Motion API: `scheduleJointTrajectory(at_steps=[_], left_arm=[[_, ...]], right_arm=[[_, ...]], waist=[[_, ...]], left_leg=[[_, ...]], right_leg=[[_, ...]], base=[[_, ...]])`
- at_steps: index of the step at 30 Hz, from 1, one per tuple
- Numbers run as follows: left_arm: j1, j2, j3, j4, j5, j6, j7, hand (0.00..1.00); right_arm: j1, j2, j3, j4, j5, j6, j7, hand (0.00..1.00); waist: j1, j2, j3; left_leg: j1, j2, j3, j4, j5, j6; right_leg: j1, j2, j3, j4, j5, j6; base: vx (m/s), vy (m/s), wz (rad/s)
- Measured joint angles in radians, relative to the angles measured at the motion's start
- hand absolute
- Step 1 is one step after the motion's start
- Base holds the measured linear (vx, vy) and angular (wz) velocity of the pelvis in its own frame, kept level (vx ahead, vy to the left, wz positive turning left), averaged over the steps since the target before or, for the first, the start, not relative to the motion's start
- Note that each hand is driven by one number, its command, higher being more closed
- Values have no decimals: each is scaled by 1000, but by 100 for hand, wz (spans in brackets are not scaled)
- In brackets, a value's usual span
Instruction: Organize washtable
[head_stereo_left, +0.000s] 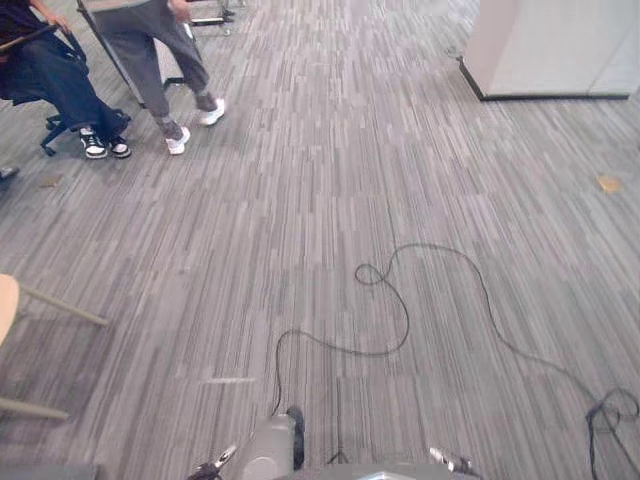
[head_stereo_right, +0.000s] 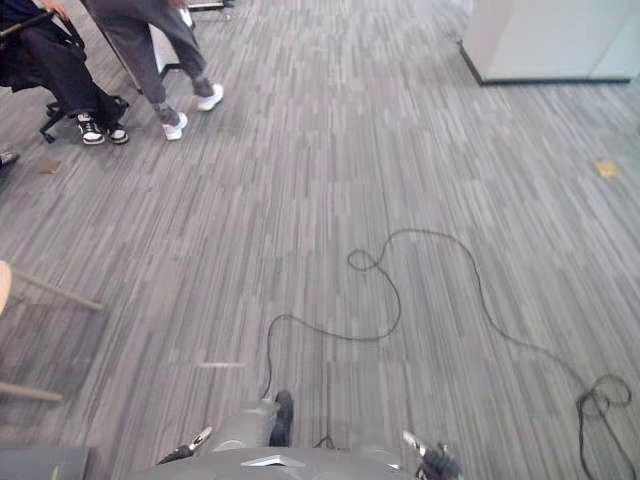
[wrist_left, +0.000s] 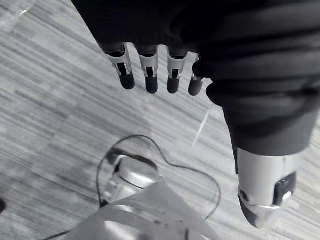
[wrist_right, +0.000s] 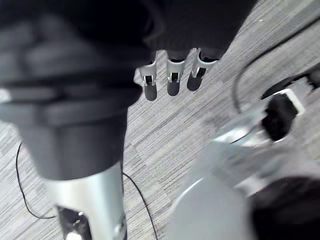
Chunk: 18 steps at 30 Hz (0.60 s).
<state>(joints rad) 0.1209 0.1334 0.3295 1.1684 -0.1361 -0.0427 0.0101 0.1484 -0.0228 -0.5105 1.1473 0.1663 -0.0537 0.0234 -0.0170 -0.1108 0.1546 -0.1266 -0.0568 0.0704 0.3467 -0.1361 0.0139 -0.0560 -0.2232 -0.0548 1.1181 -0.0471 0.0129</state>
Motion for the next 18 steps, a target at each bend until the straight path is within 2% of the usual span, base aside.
scheduleJointTrajectory(at_steps=[1, 2, 3, 4, 5, 6, 7, 8, 9, 10, 11, 12, 13, 14, 15, 16, 17, 18], left_arm=[[-3, -2, -16, -3, 5, 0, 0, 0], [-18, -14, -45, -14, 5, 0, -1, 0], [-44, -24, -84, -31, 5, -2, -4, 0], [-62, -28, -105, -41, 4, -5, -5, 0], [-101, -42, -130, -52, 2, -11, -5, 0], [-138, -67, -147, -79, -2, -14, -9, 0], [-156, -79, -154, -95, -6, -22, -14, 0], [-160, -119, -154, -111, -8, -32, -21, 0], [-159, -160, -149, -123, -6, -42, -28, 0], [-156, -177, -144, -123, -7, -41, -31, 0], [-148, -193, -127, -117, -6, -35, -40, 0], [-135, -196, -71, -120, -5, -32, -40, 0], [-125, -197, -39, -122, -6, -32, -40, 0], [-103, -194, -7, -122, -6, -28, -39, 0], [-79, -171, -8, -139, -13, -30, -38, 0], [-70, -155, -15, -146, -14, -30, -38, 0], [-44, -121, -32, -147, -13, -30, -38, 0], [-23, -111, -42, -152, -28, -32, -41, 0]], right_arm=[[3, 0, 0, -3, 0, -1, 5, 0], [14, 3, -1, -10, -2, -2, 16, 0], [35, 1, -7, -21, -2, -9, 21, 0], [49, -1, -7, -32, -5, -9, 22, 0], [70, 2, -4, -48, -21, -4, 20, 0], [101, 11, -4, -47, -39, 4, 19, 0], [114, 16, -7, -47, -39, 8, 19, 0], [126, 13, -6, -45, -39, 24, 15, 0], [139, 10, -6, -48, -40, 23, 17, 0], [140, 5, -8, -48, -39, 24, 17, 0], [138, 4, -28, -55, -40, 25, 18, 0], [136, 2, -36, -58, -39, 31, 18, 0], [133, -4, -38, -59, -40, 33, 18, 0], [119, -17, -33, -62, -37, 38, 14, 0], [102, -17, 1, -91, -30, 41, 10, 0], [90, -24, 24, -97, -40, 37, 7, 0], [63, -46, 89, -120, -29, 35, -12, 0], [37, -46, 135, -169, -29, 29, -24, 0]], waist=[[-4, 12, 1], [-6, 55, 0], [-12, 89, 0], [-16, 100, -1], [-35, 110, -2], [-46, 107, -5], [-50, 102, -6], [-60, 132, -23], [-62, 142, -31], [-62, 144, -33], [-66, 156, -37], [-66, 168, -40], [-63, 172, -39], [-50, 178, -29], [-35, 168, -8], [-26, 160, -6], [-10, 149, -7], [2, 134, -15]], left_leg=[[52, 14, -3, -29, -16, -3], [146, 51, -4, -97, -51, 2], [239, 82, -5, -157, -75, 9], [272, 93, -9, -180, -88, 13], [329, 111, -29, -214, -117, 5], [383, 117, -53, -240, -153, 0], [410, 114, -65, -253, -174, -3], [454, 142, -85, -256, -188, 12], [443, 156, -76, -167, -155, -11], [430, 157, -74, -97, -139, -20], [368, 172, -77, 110, -87, -64], [256, 196, -99, 379, 67, -121], [194, 207, -118, 517, 150, -168], [95, 224, -126, 762, 186, -187], [21, 226, -112, 912, 160, -146], [-12, 220, -92, 942, 142, -120], [-87, 209, -36, 933, 92, -76], [-158, 209, -8, 877, 46, -55]], right_leg=[[-46, 16, 0, 42, -58, -21], [-137, 70, -16, 39, -149, -27], [-222, 113, -48, -46, -205, -26], [-264, 122, -68, -110, -215, -22], [-320, 124, -102, -302, -207, -4], [-339, 109, -127, -554, -143, 38], [-352, 98, -126, -667, -82, 38], [-360, 123, -131, -657, 37, 19], [-364, 125, -121, -561, -25, -20], [-354, 120, -127, -525, -65, -34], [-310, 130, -144, -497, -135, -61], [-238, 158, -158, -516, -185, -77], [-195, 176, -166, -537, -202, -87], [-89, 220, -164, -599, -226, -110], [29, 252, -144, -673, -241, -131], [81, 258, -129, -707, -245, -132], [158, 260, -82, -766, -257, -141], [205, 261, -41, -808, -268, -140]], base=[[-153, 3, -20], [-339, 3, -28], [-419, 13, -17], [-544, 44, 26], [-602, 89, 66], [-585, 99, 74], [-213, 0, 67], [331, -175, 41], [560, -256, 28], [712, -313, 11], [565, -286, 3], [546, -284, 2], [578, -291, -11], [677, -287, -26], [696, -259, -40], [594, -196, -69], [570, -154, -92], [380, -101, -116]])
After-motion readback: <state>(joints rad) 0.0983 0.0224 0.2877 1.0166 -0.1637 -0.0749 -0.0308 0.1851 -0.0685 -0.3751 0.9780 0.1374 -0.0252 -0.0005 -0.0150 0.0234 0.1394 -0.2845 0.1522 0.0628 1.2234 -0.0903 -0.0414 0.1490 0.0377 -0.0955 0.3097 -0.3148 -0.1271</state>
